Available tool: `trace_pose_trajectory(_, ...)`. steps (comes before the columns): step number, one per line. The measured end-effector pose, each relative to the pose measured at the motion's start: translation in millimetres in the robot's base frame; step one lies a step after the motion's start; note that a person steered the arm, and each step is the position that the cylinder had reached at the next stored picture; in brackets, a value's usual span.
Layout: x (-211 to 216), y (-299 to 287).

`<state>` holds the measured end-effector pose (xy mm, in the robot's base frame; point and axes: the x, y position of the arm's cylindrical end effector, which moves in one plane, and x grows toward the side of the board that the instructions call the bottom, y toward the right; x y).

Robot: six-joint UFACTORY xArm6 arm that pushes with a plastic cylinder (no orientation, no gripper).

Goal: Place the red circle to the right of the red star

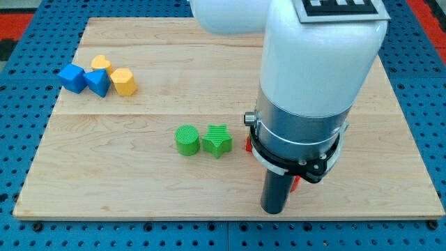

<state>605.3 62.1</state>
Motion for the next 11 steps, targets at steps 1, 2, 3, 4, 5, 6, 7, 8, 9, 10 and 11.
trace_pose_trajectory(1,0.0,-4.3)
trace_pose_trajectory(2,0.0,-5.4)
trace_pose_trajectory(3,0.0,-5.6)
trace_pose_trajectory(4,0.0,-5.4)
trace_pose_trajectory(5,-12.3,9.8)
trace_pose_trajectory(6,-19.2,23.0)
trace_pose_trajectory(7,-19.2,23.8)
trace_pose_trajectory(8,-19.2,23.5)
trace_pose_trajectory(9,-26.5,19.4)
trace_pose_trajectory(10,-46.7,34.7)
trace_pose_trajectory(11,-61.2,47.9)
